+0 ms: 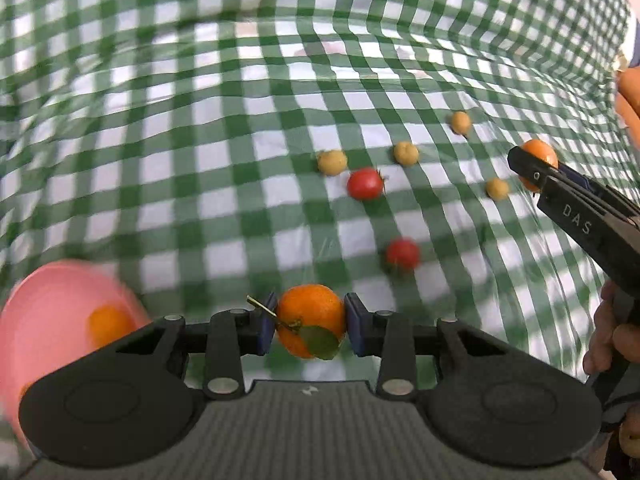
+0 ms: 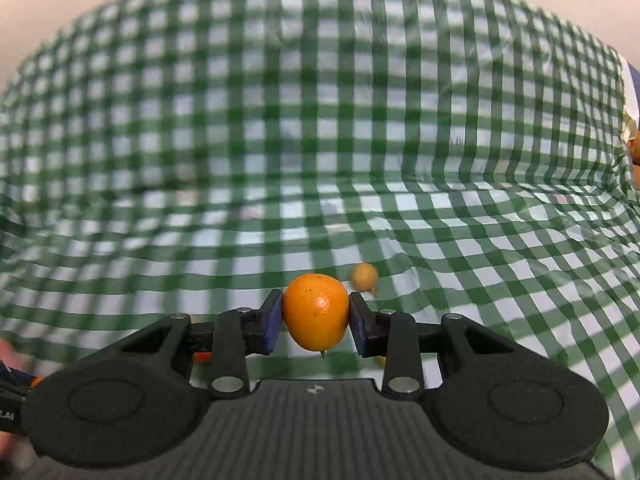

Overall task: Organize fruits
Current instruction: 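Carry both held oranges over the pink plate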

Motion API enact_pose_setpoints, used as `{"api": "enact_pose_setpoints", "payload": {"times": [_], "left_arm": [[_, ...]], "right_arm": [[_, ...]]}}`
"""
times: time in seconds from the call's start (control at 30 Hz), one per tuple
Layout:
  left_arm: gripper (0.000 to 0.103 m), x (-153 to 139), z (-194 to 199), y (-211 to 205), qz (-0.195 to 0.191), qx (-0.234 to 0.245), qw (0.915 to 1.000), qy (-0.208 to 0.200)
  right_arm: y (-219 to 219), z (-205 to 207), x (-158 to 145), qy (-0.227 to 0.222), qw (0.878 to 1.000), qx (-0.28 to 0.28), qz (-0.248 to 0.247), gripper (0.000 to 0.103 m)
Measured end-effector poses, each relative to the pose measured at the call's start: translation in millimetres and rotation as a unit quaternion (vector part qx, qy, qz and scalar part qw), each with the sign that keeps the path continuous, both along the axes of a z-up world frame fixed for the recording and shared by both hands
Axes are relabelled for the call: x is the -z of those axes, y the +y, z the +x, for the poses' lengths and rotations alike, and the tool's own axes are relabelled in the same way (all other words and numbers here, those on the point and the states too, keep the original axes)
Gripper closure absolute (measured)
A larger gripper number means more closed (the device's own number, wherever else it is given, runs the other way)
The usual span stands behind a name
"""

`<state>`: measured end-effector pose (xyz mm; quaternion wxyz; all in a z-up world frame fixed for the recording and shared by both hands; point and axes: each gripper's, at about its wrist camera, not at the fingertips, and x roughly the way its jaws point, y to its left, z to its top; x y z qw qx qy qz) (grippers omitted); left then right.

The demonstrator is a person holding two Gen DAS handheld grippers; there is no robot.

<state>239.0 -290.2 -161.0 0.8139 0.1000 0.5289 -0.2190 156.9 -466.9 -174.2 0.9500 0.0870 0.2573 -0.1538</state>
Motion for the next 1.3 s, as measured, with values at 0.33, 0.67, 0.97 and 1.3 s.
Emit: {"api": "enact_pose_setpoints", "payload": {"times": [0.33, 0.67, 0.97, 1.3], "left_arm": [[0.063, -25.7, -111.5, 122.4, 0.052, -0.041, 0.9977, 0.011], [0.063, -67.0, -191.8, 235.8, 0.031, -0.097, 0.9942, -0.033], [0.063, -85.3, -224.8, 268.6, -0.020, -0.113, 0.9911, -0.068], [0.063, -82.0, -223.3, 275.1, -0.042, -0.123, 0.9892, -0.068]], "right_arm": [[135.7, -115.2, -25.0, 0.023, 0.996, -0.064, 0.065, 0.067], [249.4, -182.0, -67.2, 0.035, 0.983, -0.176, 0.030, 0.067], [276.2, -215.3, -97.8, 0.022, 0.982, -0.187, -0.006, 0.067], [280.4, -215.3, -102.8, 0.027, 0.982, -0.185, -0.017, 0.067]]}}
